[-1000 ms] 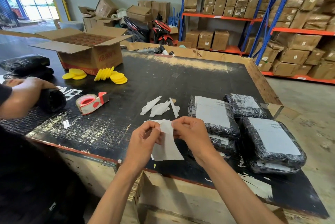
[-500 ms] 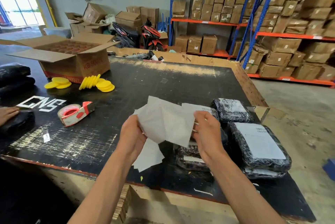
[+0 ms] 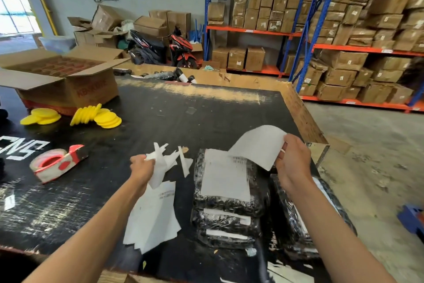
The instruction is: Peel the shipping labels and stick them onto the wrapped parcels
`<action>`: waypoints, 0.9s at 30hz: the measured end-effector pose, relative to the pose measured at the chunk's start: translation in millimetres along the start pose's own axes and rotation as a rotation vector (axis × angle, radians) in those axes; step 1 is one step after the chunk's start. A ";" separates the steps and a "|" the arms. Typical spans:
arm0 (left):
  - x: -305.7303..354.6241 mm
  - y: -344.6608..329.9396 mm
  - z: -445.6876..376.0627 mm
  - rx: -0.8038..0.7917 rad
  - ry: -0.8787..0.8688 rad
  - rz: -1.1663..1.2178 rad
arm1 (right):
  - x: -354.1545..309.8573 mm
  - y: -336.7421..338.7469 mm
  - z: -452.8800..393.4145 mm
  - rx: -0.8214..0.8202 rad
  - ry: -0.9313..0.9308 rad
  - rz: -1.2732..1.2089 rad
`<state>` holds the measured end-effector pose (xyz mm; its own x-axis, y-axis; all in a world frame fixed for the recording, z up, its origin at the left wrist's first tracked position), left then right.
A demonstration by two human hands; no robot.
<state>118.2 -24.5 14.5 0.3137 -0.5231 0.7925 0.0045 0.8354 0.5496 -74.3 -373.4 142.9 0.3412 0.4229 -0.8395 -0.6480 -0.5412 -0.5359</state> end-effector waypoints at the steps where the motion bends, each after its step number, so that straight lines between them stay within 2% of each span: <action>1: -0.2 -4.1 -6.8 0.023 0.015 -0.032 | -2.5 -1.0 -4.5 -0.012 -0.002 -0.007; 6: 32.8 -15.4 -5.7 0.104 0.057 -0.121 | -10.8 -6.2 -32.4 -0.061 -0.014 -0.010; 11: 34.5 -32.6 -23.1 0.098 0.102 -0.217 | -11.7 -4.9 -55.0 -0.077 -0.030 0.009; 16: 43.3 -37.1 -28.8 0.168 0.087 -0.318 | -2.4 -2.8 -77.2 -0.116 -0.076 0.047; 21: 62.7 -36.6 -26.1 0.197 -0.028 -0.303 | 1.0 -8.3 -89.1 -0.162 -0.096 0.031; 24: 103.6 -35.0 -14.3 0.243 -0.228 -0.280 | -2.9 -12.8 -95.5 -0.205 -0.053 0.075; 27: 171.8 -45.7 24.6 0.108 -0.427 -0.174 | -13.5 -21.1 -98.0 -0.254 0.041 0.119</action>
<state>148.5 -156.7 132.0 -0.1014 -0.6952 0.7116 -0.0831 0.7187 0.6903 1.4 -438.9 156.7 0.3031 0.3187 -0.8981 -0.4958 -0.7521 -0.4342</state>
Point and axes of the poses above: each hand's wrist, its own z-axis away from the middle knuckle, its own y-axis out of the back of the hand, x = y × z, the point moved 6 cm from there along -z, towards the middle knuckle, and after that the axes turned 15 degrees about -z, right-handed, at the moved point
